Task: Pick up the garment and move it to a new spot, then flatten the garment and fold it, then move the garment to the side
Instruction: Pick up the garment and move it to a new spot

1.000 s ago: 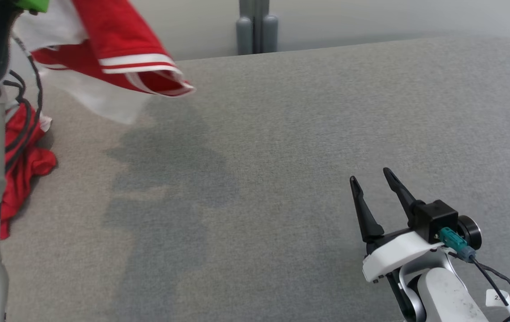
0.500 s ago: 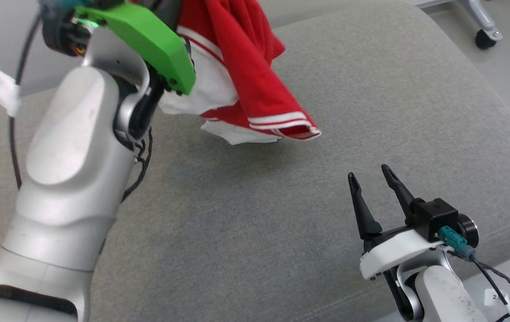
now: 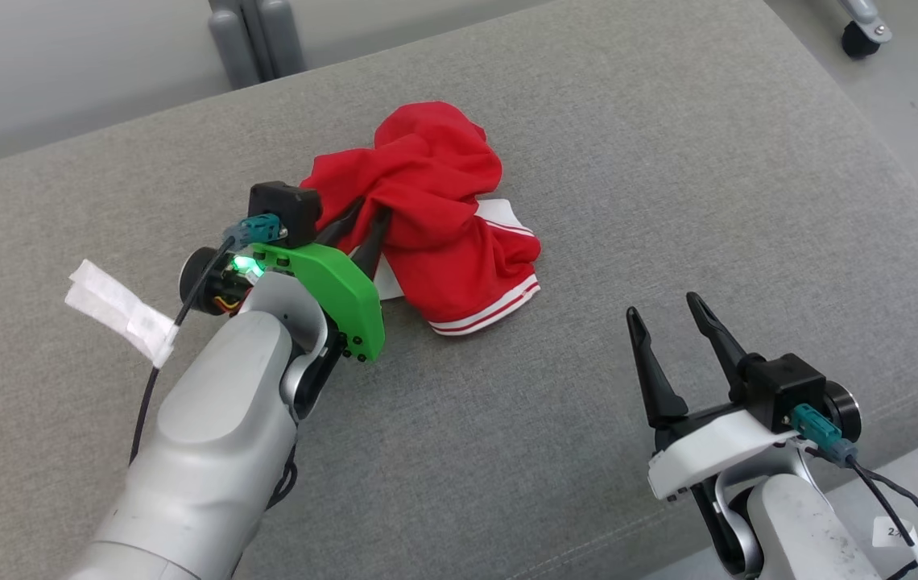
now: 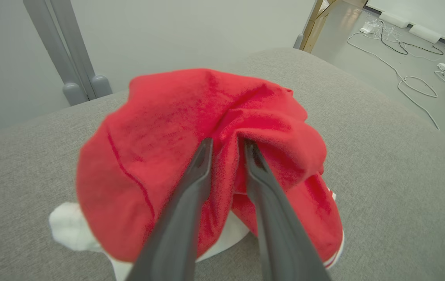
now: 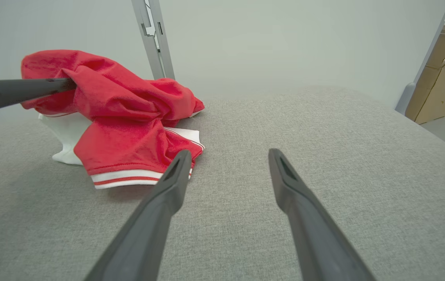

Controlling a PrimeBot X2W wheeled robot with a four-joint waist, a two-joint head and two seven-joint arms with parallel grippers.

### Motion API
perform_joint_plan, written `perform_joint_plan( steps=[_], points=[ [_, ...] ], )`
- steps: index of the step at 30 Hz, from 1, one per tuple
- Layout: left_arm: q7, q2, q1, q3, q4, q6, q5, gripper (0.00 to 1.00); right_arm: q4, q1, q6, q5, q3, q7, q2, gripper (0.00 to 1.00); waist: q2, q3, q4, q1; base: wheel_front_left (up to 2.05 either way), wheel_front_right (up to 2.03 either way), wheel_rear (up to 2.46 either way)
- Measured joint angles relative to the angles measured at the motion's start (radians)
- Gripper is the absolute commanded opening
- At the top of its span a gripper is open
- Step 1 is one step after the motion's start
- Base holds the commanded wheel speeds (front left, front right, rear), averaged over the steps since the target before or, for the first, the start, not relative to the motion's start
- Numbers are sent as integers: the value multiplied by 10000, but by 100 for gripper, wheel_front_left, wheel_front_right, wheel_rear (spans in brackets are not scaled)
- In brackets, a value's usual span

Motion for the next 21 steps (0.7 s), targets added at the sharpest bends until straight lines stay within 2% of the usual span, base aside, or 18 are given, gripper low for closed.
perform_joint_plan(
  steps=[7,11,17,21],
  points=[
    [-1638,121,969,326,-602,-61,-685,100,-8,21,-2,-44,-153,10,6,100,0,-280,567,0,0,0,0],
    [-2096,736,1850,650,-1425,-38,-836,100,-73,156,-2,-184,-397,98,0,100,0,-448,1002,0,0,0,0],
    [-2301,1388,3244,1553,-3193,518,-414,100,-190,336,0,-280,-633,228,4,100,0,-678,1667,0,0,0,0],
    [-2330,1438,4469,2598,-4721,807,84,100,-253,465,0,-337,-830,316,4,100,0,-853,2077,0,0,0,0]
  ],
)
